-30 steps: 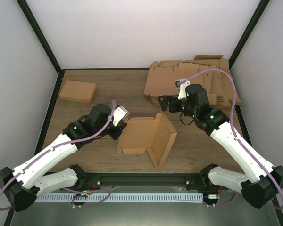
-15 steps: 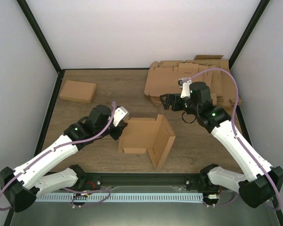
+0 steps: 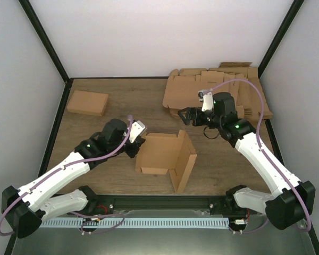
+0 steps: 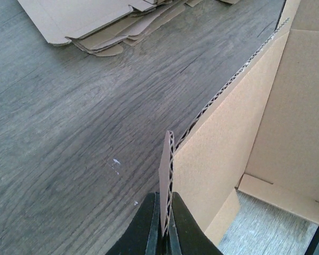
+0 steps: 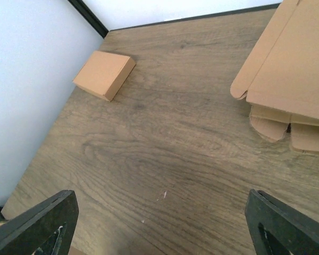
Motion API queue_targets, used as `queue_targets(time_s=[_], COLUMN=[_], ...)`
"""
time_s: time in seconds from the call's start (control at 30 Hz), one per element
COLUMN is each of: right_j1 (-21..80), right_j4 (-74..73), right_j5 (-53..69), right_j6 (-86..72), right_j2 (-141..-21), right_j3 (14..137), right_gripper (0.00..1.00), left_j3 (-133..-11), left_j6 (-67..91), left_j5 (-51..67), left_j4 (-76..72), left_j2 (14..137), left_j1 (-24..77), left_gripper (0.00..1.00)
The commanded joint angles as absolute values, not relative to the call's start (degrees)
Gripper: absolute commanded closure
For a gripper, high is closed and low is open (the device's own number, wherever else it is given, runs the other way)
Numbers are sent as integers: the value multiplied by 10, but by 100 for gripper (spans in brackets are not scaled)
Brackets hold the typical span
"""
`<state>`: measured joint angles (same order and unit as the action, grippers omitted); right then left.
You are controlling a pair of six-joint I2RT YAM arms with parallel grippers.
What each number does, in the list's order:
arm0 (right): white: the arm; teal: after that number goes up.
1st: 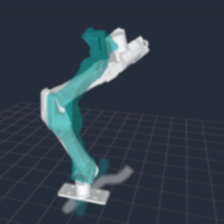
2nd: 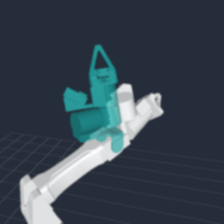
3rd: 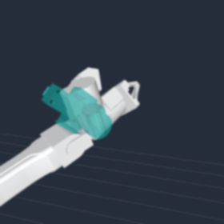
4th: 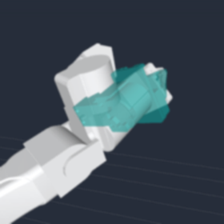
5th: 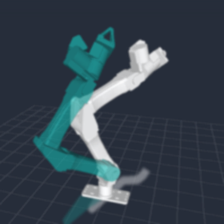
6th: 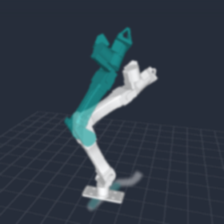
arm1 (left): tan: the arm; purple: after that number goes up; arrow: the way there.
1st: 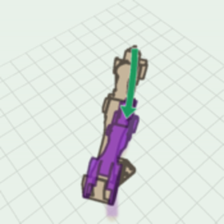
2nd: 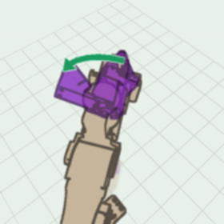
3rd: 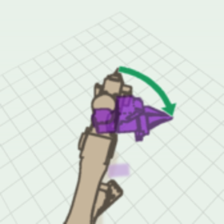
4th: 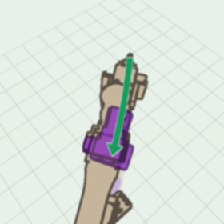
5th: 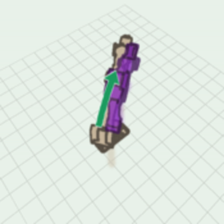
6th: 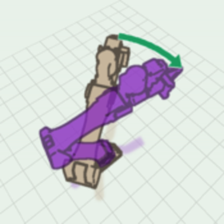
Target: Fold the paper box
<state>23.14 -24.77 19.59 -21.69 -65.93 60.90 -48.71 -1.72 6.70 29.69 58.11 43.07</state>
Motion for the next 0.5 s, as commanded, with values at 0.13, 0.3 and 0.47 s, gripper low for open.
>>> queue_targets(time_s=[0.13, 0.3, 0.47], right_j1=[230, 230, 230], right_j4=[-211, -211, -222], right_j5=[268, 260, 170], right_j6=[-213, -208, -218], right_j2=[-641, -628, -601], right_j3=[577, 577, 590], right_gripper=[12, 12, 10], left_j3=[-468, -469, -467], left_j6=[-35, -36, -37], left_j5=[69, 64, 53], left_j4=[297, 297, 296], left_j2=[589, 592, 580], left_j1=[432, 432, 432], left_gripper=[96, 96, 96])
